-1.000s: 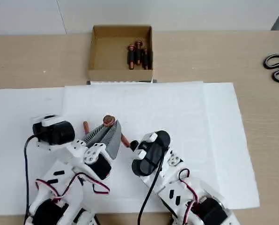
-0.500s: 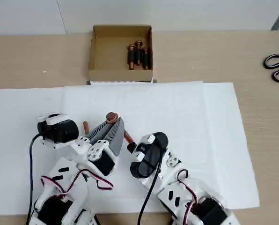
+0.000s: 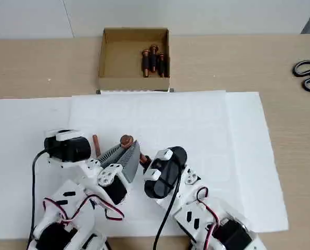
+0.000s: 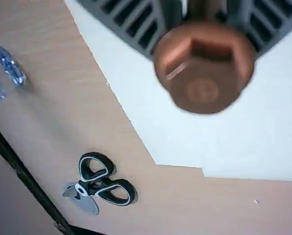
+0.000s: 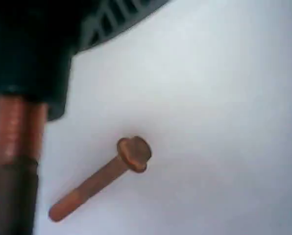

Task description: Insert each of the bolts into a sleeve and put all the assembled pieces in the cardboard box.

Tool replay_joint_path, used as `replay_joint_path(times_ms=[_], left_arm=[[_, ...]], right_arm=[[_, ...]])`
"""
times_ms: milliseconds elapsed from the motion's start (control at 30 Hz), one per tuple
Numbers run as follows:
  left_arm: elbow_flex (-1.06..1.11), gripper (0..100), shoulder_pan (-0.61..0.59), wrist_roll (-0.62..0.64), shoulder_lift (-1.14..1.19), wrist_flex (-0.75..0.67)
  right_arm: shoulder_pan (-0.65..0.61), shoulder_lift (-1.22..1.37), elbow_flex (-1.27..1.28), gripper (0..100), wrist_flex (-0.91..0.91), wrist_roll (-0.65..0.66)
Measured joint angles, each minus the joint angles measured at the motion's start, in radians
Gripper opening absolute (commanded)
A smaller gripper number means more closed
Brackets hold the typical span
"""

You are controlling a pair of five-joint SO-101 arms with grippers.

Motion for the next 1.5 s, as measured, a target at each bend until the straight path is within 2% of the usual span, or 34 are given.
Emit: replay_joint_path(times_ms=[367,700,1367,1500], left_arm=[[-0.015,1,0.034,-0.054,-0.003,0.074],[0.080,1,0.049,-0.095,-0.005,0.074],[0.094,1,0.017,-0.135,-0.003,0.037],[0.097,1,0.017,-0.169,-0.003,0.075]], right_arm=[[-0.003,0.002,0.003,0.3,0.000,0.002],[-0.003,0.003,0.003,0.3,0.000,-0.002],[-0.003,0.003,0.005,0.3,-0.018,-0.002],[-0.003,0.005,0.006,0.3,-0.017,-0.002]])
